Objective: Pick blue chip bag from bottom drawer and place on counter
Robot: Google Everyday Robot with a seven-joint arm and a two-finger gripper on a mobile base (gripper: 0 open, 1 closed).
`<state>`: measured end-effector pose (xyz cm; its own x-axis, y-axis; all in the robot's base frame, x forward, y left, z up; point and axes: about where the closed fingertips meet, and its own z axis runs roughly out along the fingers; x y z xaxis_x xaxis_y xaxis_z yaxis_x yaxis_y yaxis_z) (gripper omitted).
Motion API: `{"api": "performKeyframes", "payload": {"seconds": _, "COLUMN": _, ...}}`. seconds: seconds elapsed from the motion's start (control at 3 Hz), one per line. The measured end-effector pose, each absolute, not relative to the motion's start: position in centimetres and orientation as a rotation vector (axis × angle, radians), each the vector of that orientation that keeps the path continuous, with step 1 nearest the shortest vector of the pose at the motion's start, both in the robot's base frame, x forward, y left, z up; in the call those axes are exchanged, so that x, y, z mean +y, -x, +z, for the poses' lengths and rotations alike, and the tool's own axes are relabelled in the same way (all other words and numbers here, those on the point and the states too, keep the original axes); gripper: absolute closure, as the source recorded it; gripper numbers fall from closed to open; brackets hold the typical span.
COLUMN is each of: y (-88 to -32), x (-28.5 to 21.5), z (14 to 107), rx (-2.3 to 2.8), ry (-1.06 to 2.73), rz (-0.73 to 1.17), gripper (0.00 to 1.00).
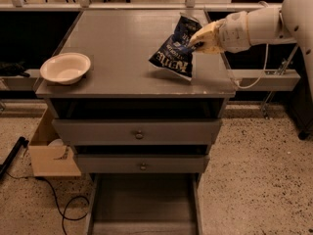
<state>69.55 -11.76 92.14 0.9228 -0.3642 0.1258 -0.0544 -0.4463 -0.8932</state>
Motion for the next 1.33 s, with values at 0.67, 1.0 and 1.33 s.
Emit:
{"api": "performKeyframes", "payload": {"seconds": 0.67, "y": -69.55, "x": -11.75, "z": 92.14, "rx": 0.301, "ry": 2.014, "rz": -0.365, "gripper": 0.27}}
{"api": "performKeyframes", "payload": {"seconds": 1.0, "y": -69.56, "x": -11.74, "z": 92.13, "rx": 0.301, "ry": 2.014, "rz": -0.364, "gripper": 0.00}}
{"api": "performKeyframes", "payload": {"seconds": 1.33, "y": -69.56, "x": -11.74, "z": 92.13, "rx": 0.301, "ry": 2.014, "rz": -0.364, "gripper": 0.00}}
